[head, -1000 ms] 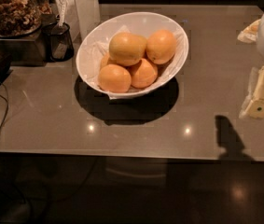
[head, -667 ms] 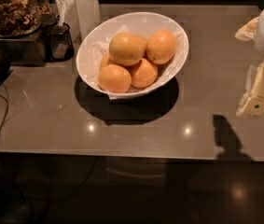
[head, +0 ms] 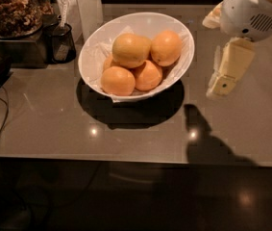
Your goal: Pick orange from white bowl
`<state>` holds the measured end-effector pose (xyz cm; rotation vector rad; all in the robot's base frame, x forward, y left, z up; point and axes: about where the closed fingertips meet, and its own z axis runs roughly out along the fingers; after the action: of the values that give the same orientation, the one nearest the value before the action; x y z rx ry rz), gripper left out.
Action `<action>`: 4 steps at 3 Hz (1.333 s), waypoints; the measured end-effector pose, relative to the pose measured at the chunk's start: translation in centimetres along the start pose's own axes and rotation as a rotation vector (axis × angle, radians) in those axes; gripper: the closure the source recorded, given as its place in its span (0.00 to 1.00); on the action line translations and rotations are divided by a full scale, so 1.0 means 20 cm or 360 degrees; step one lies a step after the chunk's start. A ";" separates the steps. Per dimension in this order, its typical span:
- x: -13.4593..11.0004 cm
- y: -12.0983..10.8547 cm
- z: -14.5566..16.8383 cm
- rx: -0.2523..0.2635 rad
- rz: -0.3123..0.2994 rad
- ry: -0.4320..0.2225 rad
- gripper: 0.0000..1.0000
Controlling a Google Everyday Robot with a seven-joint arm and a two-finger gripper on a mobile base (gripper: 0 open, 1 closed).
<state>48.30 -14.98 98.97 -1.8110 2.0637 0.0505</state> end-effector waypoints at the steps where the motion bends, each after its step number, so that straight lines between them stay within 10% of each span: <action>1: -0.14 0.01 0.10 -0.0088 -0.0169 0.0013 0.00; 4: -0.29 -0.19 0.18 -0.0120 -0.0218 -0.0139 0.00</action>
Offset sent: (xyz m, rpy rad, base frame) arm 0.0059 0.0289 -0.0083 -0.0276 0.0213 0.1026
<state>53.33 -9.02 98.36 -1.9546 1.8970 0.1685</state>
